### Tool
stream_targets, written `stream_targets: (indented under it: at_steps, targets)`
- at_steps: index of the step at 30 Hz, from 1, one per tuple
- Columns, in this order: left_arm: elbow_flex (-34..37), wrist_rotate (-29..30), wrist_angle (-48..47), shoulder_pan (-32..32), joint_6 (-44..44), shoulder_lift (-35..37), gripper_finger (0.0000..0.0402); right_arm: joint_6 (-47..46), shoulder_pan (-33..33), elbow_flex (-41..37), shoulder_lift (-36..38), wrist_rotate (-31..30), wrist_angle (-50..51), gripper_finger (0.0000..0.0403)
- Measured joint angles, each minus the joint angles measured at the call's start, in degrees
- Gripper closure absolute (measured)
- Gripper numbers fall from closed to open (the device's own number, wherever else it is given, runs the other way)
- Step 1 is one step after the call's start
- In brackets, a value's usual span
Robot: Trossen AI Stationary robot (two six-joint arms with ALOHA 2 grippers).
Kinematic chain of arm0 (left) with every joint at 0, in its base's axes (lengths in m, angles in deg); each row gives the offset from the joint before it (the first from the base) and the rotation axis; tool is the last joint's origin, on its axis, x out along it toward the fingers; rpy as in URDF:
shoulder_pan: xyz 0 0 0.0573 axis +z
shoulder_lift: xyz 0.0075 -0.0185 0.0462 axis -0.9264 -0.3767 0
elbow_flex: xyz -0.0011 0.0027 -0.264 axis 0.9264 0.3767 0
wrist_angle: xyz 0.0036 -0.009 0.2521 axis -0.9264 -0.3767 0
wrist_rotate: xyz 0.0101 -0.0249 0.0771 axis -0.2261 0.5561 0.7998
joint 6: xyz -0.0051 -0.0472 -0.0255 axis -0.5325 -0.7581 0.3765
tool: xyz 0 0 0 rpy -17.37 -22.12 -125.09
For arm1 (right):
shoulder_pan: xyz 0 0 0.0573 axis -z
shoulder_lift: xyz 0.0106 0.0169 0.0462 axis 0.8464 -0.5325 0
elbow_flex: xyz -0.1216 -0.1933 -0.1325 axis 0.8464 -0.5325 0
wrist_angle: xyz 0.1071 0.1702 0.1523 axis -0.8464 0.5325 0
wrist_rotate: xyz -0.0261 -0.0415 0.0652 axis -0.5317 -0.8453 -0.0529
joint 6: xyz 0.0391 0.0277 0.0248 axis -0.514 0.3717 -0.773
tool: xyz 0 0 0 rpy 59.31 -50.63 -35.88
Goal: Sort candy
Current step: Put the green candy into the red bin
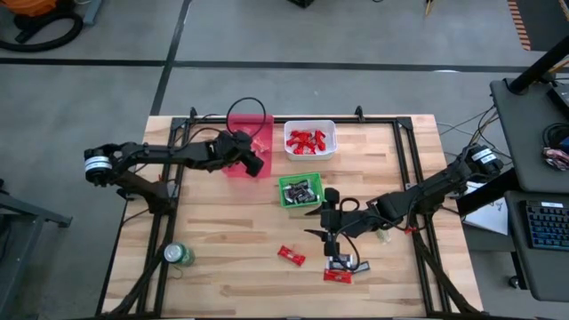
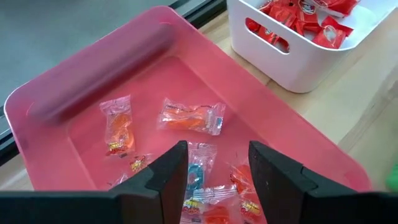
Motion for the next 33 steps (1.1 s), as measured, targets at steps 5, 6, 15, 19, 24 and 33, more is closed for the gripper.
stream_targets:
  at_steps: [5,6,15,19,24,33]
  targets:
    - [0.0,-4.1,0.0,-3.8,1.9,1.8,0.0249,-4.7,0.0,0.0,0.7,0.0,4.7,0.0197]
    - [0.0,-4.4,0.0,-5.1,2.5,2.4,0.0251,-6.6,0.0,0.0,1.1,0.0,7.0,0.0197]
    - [0.0,-4.6,0.0,-23.5,12.1,9.8,0.0299,-38.3,0.3,0.0,5.6,1.4,37.9,0.0197]
    - [0.1,-4.6,1.5,-33.0,15.7,11.7,0.0322,-52.7,0.3,0.0,5.5,6.8,51.6,0.0197]
    - [0.1,-4.5,5.1,-41.8,18.9,12.1,0.0328,-61.7,0.3,0.0,4.5,11.5,59.0,0.0197]
    - [0.1,0.0,6.5,-44.9,14.2,11.0,0.0328,-66.3,0.2,0.0,-0.2,24.4,63.1,0.0197]
